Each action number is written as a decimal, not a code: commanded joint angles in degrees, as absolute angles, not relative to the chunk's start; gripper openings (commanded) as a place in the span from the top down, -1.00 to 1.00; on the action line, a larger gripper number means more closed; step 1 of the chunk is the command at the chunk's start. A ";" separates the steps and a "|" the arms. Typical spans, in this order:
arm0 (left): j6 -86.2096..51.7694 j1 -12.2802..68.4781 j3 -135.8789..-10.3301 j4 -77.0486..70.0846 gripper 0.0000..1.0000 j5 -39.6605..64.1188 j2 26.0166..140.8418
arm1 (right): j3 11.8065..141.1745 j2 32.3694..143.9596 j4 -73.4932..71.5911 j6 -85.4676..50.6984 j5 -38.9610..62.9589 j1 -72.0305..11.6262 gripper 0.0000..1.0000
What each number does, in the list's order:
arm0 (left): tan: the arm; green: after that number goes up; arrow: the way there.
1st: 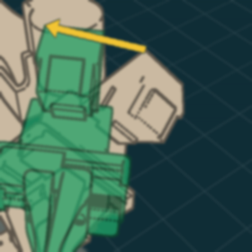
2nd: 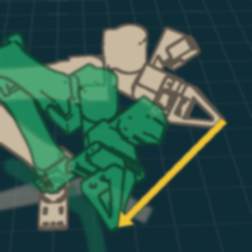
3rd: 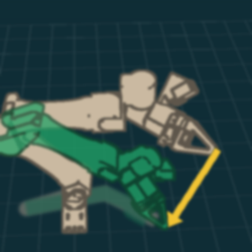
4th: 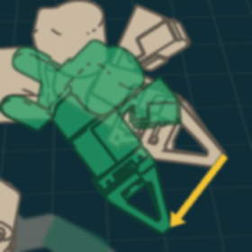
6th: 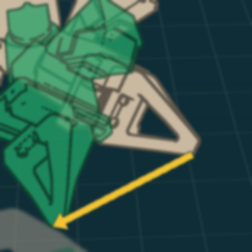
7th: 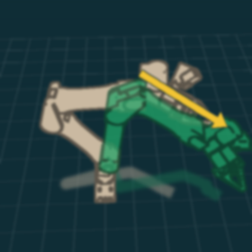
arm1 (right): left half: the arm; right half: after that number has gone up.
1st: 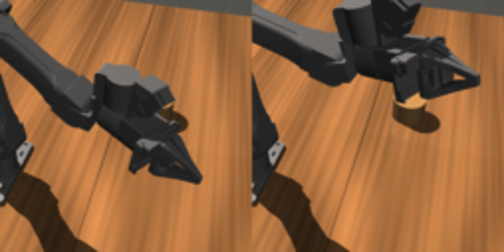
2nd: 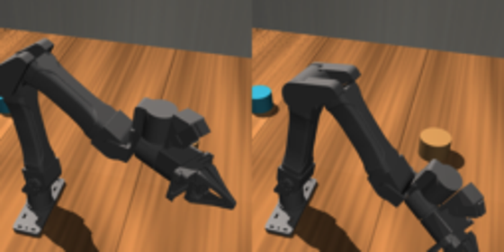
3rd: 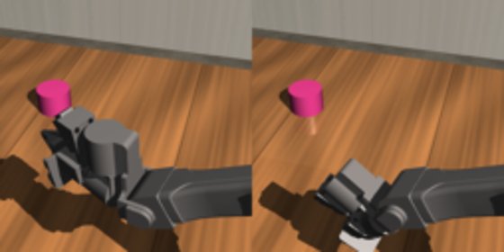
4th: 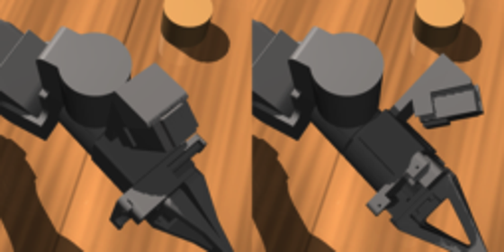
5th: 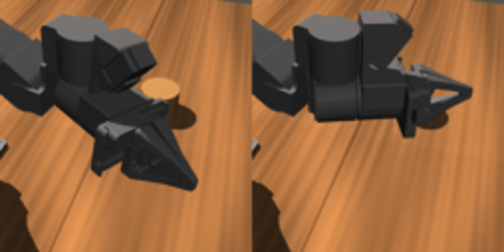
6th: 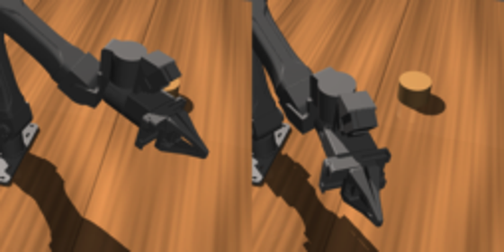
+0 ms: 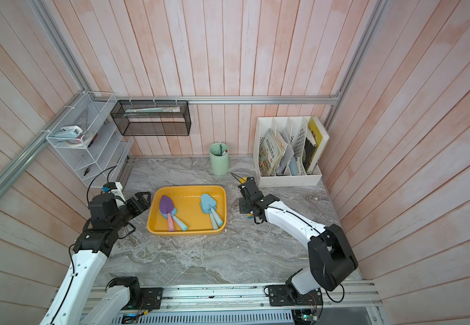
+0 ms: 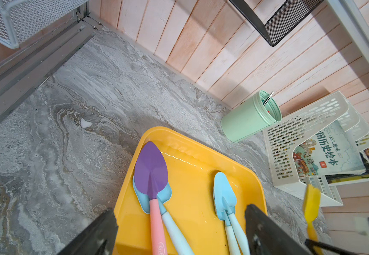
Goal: Take the shovel out of the storage box
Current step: Place the shovel at the center of the board.
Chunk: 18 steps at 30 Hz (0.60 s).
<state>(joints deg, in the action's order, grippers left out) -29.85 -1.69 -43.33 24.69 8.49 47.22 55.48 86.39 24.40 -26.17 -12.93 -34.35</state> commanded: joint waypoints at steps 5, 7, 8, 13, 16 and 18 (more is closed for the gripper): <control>-29.71 -1.54 -42.72 23.65 -0.86 8.80 48.44 | 51.32 91.85 16.58 -29.13 -8.47 -34.37 1.00; -29.88 -1.54 -42.66 23.88 -0.86 8.44 48.52 | 50.70 93.22 14.63 -29.11 -8.63 -34.33 1.00; -29.88 -1.51 -42.63 23.96 -0.86 8.35 48.51 | 50.61 94.10 14.01 -29.01 -9.17 -34.32 1.00; -29.50 -1.54 -42.45 24.00 -0.86 8.35 48.75 | 52.55 99.00 14.19 -28.70 -9.96 -33.98 1.00; -28.93 -1.53 -42.54 24.30 -0.86 8.61 49.07 | 53.02 100.25 14.31 -29.01 -9.92 -33.95 1.00; -28.49 -1.49 -42.65 24.55 -0.86 8.66 49.27 | 53.29 100.54 14.99 -29.03 -10.49 -34.03 0.62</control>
<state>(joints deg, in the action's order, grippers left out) -29.69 -1.72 -43.27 24.62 8.51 48.95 52.75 98.70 14.00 -28.45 -10.02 -34.33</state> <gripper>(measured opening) 0.932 0.240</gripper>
